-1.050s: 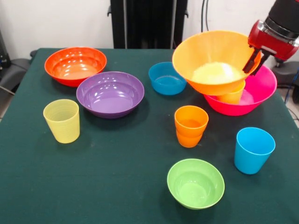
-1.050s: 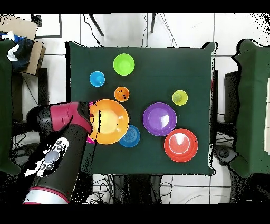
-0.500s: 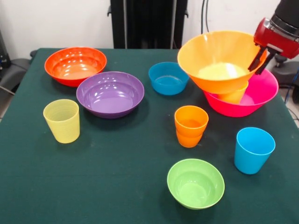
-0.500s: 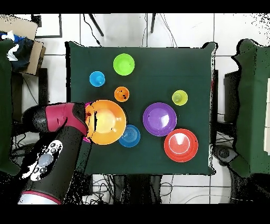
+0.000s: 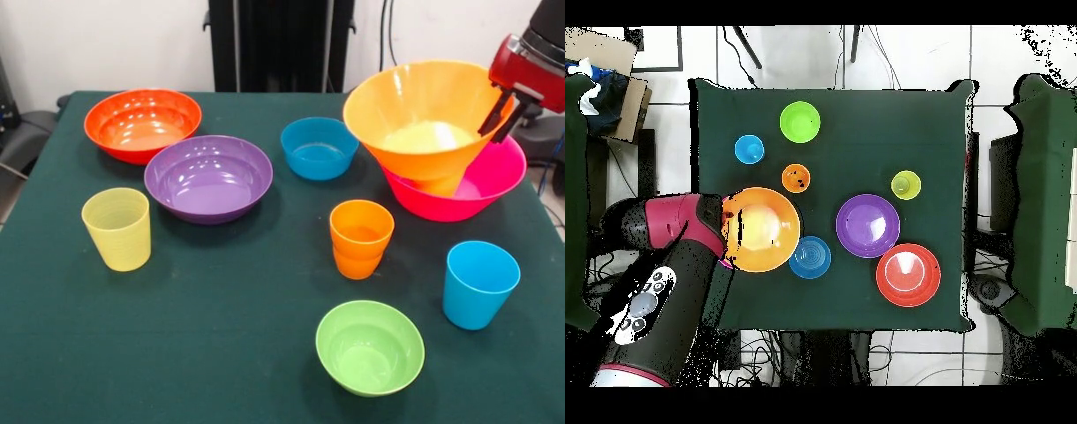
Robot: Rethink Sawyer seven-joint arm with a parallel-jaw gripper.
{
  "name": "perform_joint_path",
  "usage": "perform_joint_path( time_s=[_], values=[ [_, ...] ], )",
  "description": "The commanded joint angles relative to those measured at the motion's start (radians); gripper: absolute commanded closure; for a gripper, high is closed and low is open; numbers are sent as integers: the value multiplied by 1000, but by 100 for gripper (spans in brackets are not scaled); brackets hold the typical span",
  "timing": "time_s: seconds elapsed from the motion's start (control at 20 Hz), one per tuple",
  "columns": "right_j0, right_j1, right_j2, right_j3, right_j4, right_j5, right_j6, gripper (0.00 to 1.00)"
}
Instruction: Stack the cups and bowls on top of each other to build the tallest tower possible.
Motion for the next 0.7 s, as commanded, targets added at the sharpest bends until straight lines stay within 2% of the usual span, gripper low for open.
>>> perform_joint_path(
  time_s=[0.05,0.35,0.7],
  values=[
    [17,28,57,-51,30,46,221,100],
    [18,33,52,-51,33,41,215,100],
    [44,56,32,-73,51,59,256,100]
  ],
)
